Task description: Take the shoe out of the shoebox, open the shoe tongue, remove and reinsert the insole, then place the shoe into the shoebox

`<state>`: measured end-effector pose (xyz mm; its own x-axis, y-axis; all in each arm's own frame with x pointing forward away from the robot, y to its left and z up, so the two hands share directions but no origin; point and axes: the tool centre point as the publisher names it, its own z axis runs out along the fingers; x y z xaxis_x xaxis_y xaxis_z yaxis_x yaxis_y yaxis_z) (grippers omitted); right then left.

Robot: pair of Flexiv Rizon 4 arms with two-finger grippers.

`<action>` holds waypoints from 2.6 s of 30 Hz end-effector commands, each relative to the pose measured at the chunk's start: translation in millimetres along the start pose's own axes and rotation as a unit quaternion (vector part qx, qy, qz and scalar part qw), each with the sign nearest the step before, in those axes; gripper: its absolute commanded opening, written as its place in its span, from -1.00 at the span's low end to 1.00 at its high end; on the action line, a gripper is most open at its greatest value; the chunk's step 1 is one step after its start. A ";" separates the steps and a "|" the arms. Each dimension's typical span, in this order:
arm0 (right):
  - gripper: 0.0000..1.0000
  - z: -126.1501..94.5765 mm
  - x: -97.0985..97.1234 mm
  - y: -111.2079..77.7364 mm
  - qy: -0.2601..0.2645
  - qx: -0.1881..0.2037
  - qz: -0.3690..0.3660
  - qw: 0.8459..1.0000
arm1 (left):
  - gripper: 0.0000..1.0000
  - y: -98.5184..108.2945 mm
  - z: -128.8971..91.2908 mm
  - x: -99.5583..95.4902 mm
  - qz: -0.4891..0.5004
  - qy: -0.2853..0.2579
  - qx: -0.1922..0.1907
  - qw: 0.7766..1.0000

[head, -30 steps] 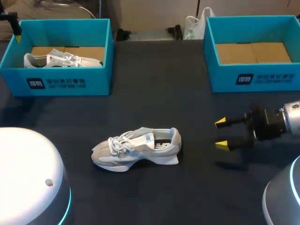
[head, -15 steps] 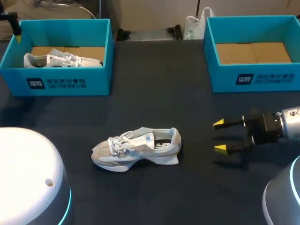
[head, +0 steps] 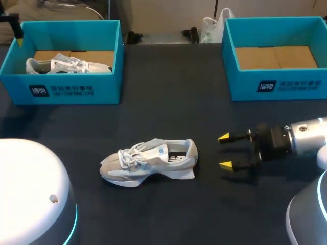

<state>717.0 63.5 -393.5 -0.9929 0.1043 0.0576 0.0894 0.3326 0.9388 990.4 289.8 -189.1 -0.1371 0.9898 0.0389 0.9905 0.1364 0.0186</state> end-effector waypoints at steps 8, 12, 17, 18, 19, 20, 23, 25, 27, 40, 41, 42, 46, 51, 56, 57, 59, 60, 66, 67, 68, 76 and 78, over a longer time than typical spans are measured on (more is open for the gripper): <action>1.00 20.8 0.0 5.7 0.014 0.009 -0.015 1.000 | 1.00 -1.8 -0.1 0.3 0.000 0.000 -0.002 1.000; 1.00 37.7 -2.4 4.2 0.025 0.002 -0.019 0.999 | 1.00 -1.8 -0.1 0.3 0.000 0.000 -0.002 1.000; 1.00 48.7 -2.2 7.6 0.030 -0.001 -0.023 0.999 | 1.00 -1.8 -0.1 0.3 0.000 0.000 -0.002 1.000; 1.00 50.6 -1.5 8.6 0.032 -0.001 -0.026 0.999 | 1.00 -1.8 -0.1 0.3 0.000 0.000 -0.002 1.000; 1.00 52.0 -0.8 9.4 0.034 -0.002 -0.028 0.999 | 1.00 -1.8 -0.1 0.3 0.000 0.000 -0.002 1.000; 1.00 53.6 0.1 10.1 0.035 -0.003 -0.029 0.999 | 1.00 -1.8 -0.1 0.3 0.000 0.000 -0.002 1.000; 1.00 58.5 3.0 10.4 0.042 -0.006 -0.032 0.999 | 1.00 -1.8 -0.1 0.3 0.000 0.000 -0.002 1.000; 1.00 61.2 4.5 9.6 0.046 -0.010 -0.031 0.998 | 1.00 -1.8 -0.1 0.3 0.000 0.000 -0.002 1.000; 1.00 64.5 6.2 9.0 0.047 -0.009 -0.030 0.998 | 1.00 -1.8 -0.1 0.3 0.000 0.000 -0.002 1.000; 1.00 77.5 10.7 13.7 0.056 -0.009 -0.037 0.998 | 1.00 -1.8 -0.1 0.3 0.000 0.000 -0.002 1.000; 1.00 77.8 10.5 14.3 0.056 -0.008 -0.038 0.998 | 1.00 -1.8 -0.1 0.3 0.000 0.000 -0.002 1.000; 1.00 78.2 10.4 14.9 0.057 -0.008 -0.038 0.998 | 1.00 -1.8 -0.1 0.3 0.000 0.000 -0.002 1.000; 1.00 80.1 8.4 15.2 0.058 -0.004 -0.040 0.998 | 1.00 -1.8 -0.1 0.3 0.000 0.000 -0.002 1.000; 1.00 85.3 6.9 15.7 0.062 -0.003 -0.041 0.997 | 1.00 -1.8 -0.1 0.3 0.000 0.000 -0.002 1.000; 1.00 89.7 7.9 14.4 0.065 -0.002 -0.041 0.997 | 1.00 -1.8 -0.1 0.3 0.000 0.000 -0.002 1.000; 1.00 90.4 8.5 14.3 0.065 -0.002 -0.041 0.997 | 1.00 -1.8 -0.1 0.3 0.000 0.000 -0.002 1.000; 1.00 91.9 9.8 14.4 0.065 -0.002 -0.041 0.997 | 1.00 -1.8 -0.1 0.3 0.000 0.000 -0.002 1.000; 1.00 92.5 10.3 14.4 0.065 -0.002 -0.041 0.997 | 1.00 -1.8 -0.1 0.3 0.000 0.000 -0.002 1.000; 1.00 99.9 13.7 13.8 0.066 0.001 -0.040 0.997 | 1.00 -1.8 -0.1 0.3 0.000 0.000 -0.002 1.000; 1.00 101.5 13.8 13.6 0.067 0.002 -0.040 0.997 | 1.00 -1.8 -0.1 0.3 0.000 0.000 -0.002 1.000; 1.00 103.1 14.0 13.7 0.067 0.004 -0.040 0.997 | 1.00 -1.8 -0.1 0.3 0.000 0.000 -0.002 1.000; 1.00 112.5 13.5 14.7 0.066 0.010 -0.039 0.997 | 1.00 -1.8 -0.1 0.3 0.000 0.000 -0.002 1.000; 1.00 113.9 13.8 15.0 0.067 0.009 -0.040 0.997 | 1.00 -1.8 -0.1 0.3 0.000 0.000 -0.002 1.000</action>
<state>711.7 170.7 -415.8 -0.9985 -0.0481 0.0271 0.0088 0.3462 0.9381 990.4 289.9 -189.1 -0.1371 0.9898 0.0389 0.9905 0.1365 0.0186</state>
